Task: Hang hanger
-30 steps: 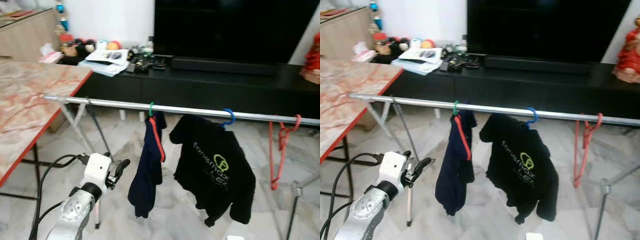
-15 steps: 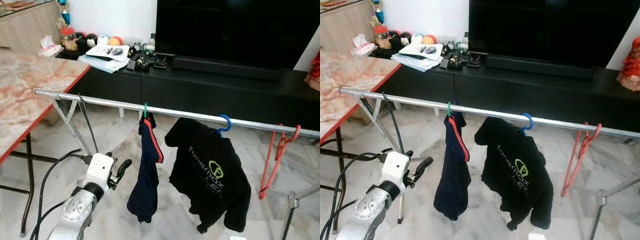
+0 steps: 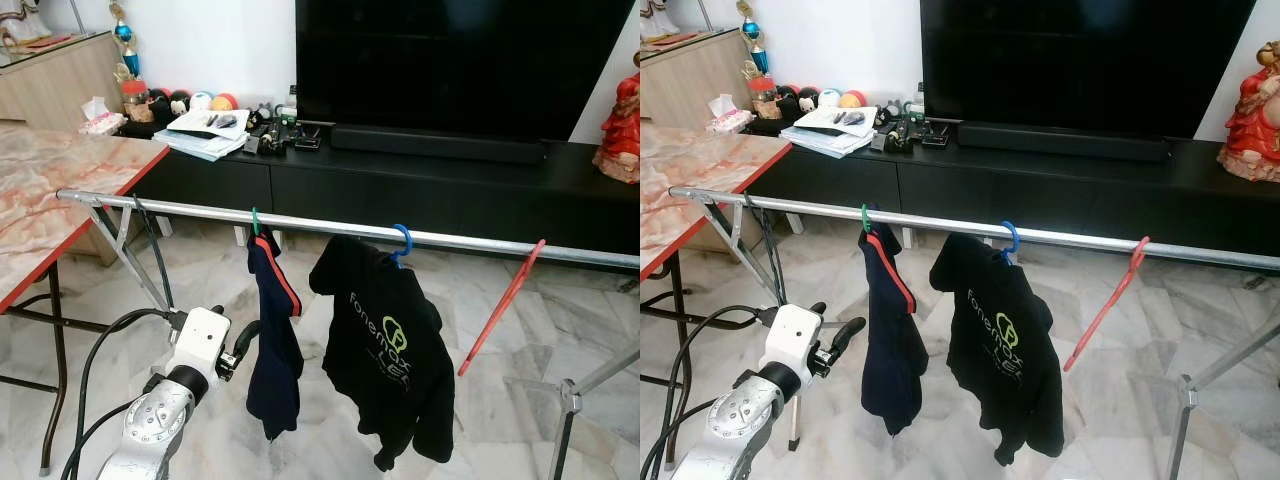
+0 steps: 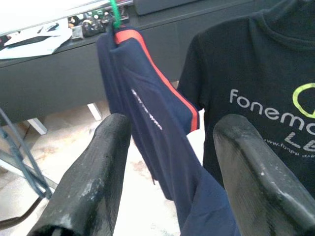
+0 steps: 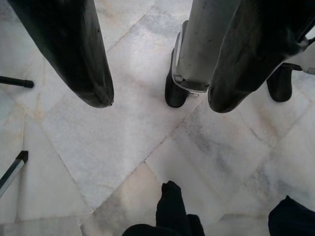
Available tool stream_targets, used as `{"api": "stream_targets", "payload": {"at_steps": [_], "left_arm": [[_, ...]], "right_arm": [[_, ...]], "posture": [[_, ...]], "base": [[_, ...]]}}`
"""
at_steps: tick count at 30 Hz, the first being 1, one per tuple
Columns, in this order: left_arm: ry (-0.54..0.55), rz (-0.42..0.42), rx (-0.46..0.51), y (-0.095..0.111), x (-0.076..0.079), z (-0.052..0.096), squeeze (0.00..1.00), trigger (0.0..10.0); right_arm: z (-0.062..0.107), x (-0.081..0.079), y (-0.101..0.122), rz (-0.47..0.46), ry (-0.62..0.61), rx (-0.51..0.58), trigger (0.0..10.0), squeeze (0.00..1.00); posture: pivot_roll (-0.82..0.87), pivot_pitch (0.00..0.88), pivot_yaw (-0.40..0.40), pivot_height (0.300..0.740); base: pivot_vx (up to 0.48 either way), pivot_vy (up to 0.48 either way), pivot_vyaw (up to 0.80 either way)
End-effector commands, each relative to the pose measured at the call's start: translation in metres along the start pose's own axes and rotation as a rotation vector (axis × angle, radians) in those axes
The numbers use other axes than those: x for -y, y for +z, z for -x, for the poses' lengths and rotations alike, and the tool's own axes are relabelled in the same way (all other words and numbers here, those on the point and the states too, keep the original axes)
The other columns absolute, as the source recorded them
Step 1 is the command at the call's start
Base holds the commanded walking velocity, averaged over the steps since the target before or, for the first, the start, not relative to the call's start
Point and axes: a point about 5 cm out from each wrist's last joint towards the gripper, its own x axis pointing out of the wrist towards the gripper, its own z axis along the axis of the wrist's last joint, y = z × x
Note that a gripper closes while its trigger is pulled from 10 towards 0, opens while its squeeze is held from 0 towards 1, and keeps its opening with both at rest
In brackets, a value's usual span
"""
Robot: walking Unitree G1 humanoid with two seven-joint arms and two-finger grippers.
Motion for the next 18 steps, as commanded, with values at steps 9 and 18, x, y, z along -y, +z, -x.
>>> {"api": "stream_targets", "payload": {"at_steps": [9,18], "left_arm": [[0.049,-0.025,-0.029,-0.005,-0.011,0.003,0.0,10.0],[0.084,-0.014,-0.045,-0.007,-0.017,0.005,0.0,10.0]], "right_arm": [[-0.003,-0.015,0.014,0.009,0.018,0.022,10.0,0.0],[-0.005,-0.051,0.022,0.017,0.065,0.037,10.0,0.0]], "posture": [[0.05,0.019,-0.011,0.74],[0.05,0.021,-0.011,0.74]], "base": [[0.0,-0.387,0.0],[0.0,0.0,0.0]]}}
